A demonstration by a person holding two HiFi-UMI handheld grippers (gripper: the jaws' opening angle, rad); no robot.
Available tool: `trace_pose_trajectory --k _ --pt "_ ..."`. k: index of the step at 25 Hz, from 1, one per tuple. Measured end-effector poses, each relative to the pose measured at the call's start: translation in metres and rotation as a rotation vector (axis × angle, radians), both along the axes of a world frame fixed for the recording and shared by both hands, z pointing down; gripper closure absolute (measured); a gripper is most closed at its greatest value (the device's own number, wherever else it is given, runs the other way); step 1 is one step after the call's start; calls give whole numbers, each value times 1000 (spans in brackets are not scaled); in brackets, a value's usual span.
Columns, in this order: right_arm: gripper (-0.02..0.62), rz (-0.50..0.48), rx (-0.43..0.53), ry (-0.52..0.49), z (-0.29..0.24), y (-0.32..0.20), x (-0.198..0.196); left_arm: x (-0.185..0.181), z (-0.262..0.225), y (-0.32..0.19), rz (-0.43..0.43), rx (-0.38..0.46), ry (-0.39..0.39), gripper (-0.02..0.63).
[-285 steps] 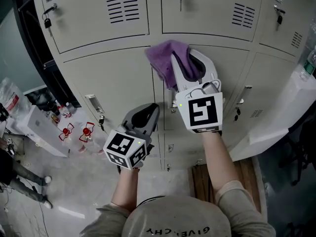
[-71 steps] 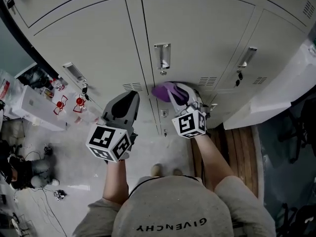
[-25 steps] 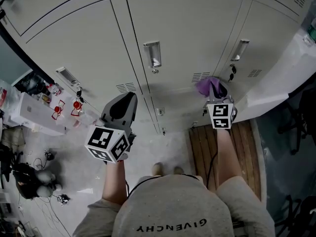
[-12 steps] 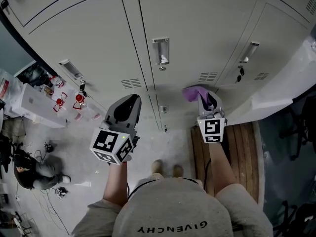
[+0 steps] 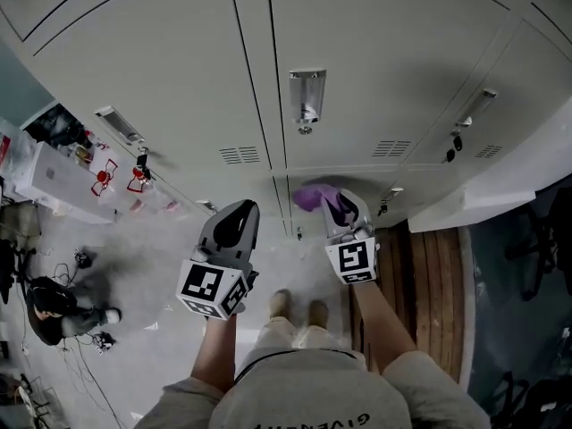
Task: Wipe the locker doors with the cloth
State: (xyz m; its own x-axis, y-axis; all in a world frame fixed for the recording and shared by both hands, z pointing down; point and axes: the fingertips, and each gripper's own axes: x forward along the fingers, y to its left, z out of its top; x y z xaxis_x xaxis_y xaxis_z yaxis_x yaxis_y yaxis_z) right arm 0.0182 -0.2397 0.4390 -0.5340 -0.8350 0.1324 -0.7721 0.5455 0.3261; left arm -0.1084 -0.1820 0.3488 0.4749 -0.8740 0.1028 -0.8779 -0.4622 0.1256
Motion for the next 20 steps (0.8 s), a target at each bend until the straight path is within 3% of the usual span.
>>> trace_pose_trajectory --k 13,20 --pt "525 4 23 -14 38 -25 -52 8 112 -12 -10 -50 17 588" --pt "522 84 59 -53 31 -31 -53 13 144 -8 -38 -82 26 588"
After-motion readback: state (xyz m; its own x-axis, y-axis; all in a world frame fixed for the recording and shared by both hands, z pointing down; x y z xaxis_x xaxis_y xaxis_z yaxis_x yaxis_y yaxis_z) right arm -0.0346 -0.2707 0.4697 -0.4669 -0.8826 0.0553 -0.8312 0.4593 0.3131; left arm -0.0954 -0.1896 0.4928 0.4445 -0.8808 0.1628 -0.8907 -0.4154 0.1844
